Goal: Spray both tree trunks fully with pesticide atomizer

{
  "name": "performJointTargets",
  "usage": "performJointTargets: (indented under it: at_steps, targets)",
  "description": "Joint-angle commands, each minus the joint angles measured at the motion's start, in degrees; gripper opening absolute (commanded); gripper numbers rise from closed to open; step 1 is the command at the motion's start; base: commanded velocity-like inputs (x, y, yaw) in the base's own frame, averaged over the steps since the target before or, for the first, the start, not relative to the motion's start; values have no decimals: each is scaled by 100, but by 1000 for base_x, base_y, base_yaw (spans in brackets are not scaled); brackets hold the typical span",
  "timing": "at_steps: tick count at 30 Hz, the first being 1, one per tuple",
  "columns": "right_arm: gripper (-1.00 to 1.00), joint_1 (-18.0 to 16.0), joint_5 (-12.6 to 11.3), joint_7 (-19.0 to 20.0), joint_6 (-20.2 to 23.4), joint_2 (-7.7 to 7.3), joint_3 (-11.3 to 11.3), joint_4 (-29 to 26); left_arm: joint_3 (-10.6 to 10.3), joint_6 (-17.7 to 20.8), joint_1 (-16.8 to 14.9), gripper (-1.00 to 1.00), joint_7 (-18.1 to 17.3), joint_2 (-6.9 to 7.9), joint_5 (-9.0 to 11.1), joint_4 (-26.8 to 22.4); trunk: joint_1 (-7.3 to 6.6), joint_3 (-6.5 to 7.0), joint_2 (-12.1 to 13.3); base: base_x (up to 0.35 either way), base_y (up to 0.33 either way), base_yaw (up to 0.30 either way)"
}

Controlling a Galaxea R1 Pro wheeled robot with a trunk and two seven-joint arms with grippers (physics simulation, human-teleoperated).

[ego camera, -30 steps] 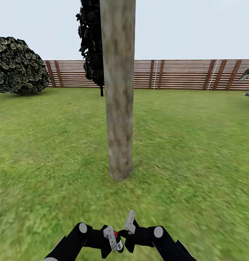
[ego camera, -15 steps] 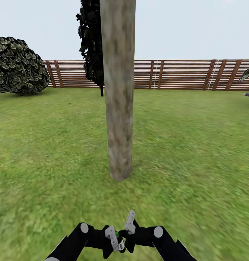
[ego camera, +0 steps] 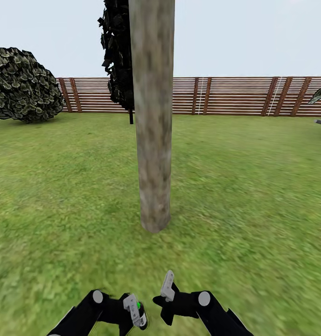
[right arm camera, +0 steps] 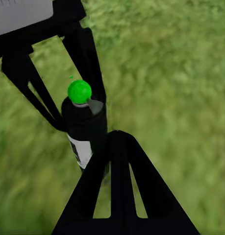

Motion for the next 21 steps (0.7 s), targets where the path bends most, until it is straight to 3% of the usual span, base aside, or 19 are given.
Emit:
performJointTargets:
  at_steps: [1,9,10,11,13,17,18,19,20,21]
  targets:
    - [-100,0,0,0,-2,-1,2,0,1,0,4,-100,3,72,15,6,0,0,0,0,0,0]
    - [-100,1,0,-2,-9,-5,-2,10,14,-5,20,-100,16,726,22,25,0,0,0,0,0,0]
    - [100,1,0,-5,-11,-10,-6,15,26,-5,20,-100,10,820,27,26,0,0,0,0,0,0]
    - [100,0,0,-6,-12,-14,-16,19,62,-3,20,-100,10,869,29,27,0,0,0,0,0,0]
    - [100,2,0,-8,-17,-37,-40,29,385,0,20,-100,18,936,30,27,0,0,0,0,0,0]
    - [100,5,-6,-39,-26,-101,-67,54,1322,15,16,-100,44,921,6,23,0,0,0,0,0,0]
    - [100,7,-17,-53,-36,-200,-111,82,1567,22,14,-100,79,898,-16,34,0,0,0,0,0,0]
    - [100,7,-20,-60,-38,-241,-147,101,1626,24,13,-100,103,893,-15,38,0,0,0,0,0,0]
    - [100,17,-35,-191,-45,-421,-562,262,1797,34,13,-100,327,878,24,50,0,0,0,0,0,0]
    - [100,23,-41,-382,-66,-501,-1231,604,1858,151,12,-100,658,802,52,76,0,0,0,0,0,0]
